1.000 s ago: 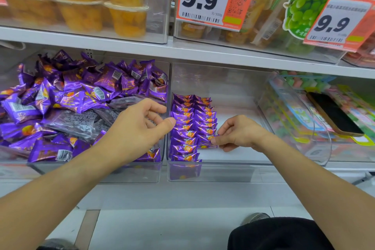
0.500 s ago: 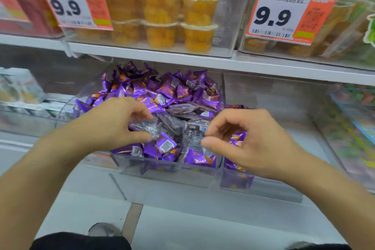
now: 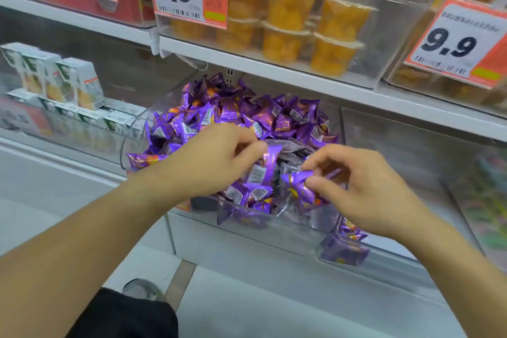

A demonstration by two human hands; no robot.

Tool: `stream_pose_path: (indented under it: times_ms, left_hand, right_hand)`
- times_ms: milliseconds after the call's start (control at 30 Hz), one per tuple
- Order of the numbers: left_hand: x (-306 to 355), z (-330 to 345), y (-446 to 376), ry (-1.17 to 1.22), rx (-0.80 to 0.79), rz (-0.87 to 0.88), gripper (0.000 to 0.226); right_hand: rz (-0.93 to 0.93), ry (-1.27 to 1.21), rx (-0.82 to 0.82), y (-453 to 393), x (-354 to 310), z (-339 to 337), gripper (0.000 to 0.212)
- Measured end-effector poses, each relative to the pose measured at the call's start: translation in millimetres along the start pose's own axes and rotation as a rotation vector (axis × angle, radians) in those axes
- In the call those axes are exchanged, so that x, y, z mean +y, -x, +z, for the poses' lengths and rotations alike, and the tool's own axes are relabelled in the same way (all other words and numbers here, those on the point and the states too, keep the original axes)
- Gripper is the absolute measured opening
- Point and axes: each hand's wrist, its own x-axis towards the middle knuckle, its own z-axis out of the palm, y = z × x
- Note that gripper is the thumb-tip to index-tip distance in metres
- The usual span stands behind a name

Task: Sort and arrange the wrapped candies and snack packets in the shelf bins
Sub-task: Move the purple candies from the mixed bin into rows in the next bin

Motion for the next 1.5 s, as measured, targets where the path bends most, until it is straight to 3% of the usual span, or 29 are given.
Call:
stream_pose_path:
  times_ms: [67,167,367,500,600,767,900,1100,1333,1500]
  left_hand:
    - [10.8,2.1,-1.5,0.097,0.106,-0.022,0.045]
    - [25.0,9.9,-3.9,0.288,0.09,-0.117,0.043]
    - [57.9,38.6,-9.6,0.893,-0.102,-0.319,0.035]
    - [76.6,55.1,-11.9,1.092,-0.19,-0.367,0.036]
    - [89.8,65.9,-15.2,1.142,-0.226,-0.36,0.041]
    - [105.7,75.1,-22.4,1.119,-0.193,-0.321,0.052]
    - [109.7,75.4,-28.5,1.083,-0.2,-0.293,0.061]
    - [115.5,71.7,-30.8,1.036,-0.219,-0.327,0.056]
    - [120.3,71.1,-28.9,0.941,-0.228,-0.317,0.038]
    - [116.5,74.8,-29.8,1.128,-0.224,-0.252,0.032]
  right_hand:
    - [0.075,-0.281,0.12,4.7,2.0,-4.5,0.021]
    - [0.142,-0.593,0.212,12.0,1.5,-7.2,0.017]
    - [0.262,-0.955,0.359,28.5,7.4,-23.2,0.019]
    - [0.431,-1.027,0.433,39.8,17.5,-24.9,0.019]
    - [0.463,-0.949,0.41,46.3,22.8,-24.0,0.003]
    - [0.473,-0.968,0.383,51.7,28.8,-26.9,0.048]
    - [0.484,-1.022,0.316,57.6,37.5,-32.5,0.056]
    - [0.496,-1.191,0.276,64.4,44.9,-43.4,0.029]
    - [0.485,-1.107,0.281,66.2,42.4,-44.3,0.029]
    - [0.473,-1.122,0.29,67.1,43.1,-40.5,0.03]
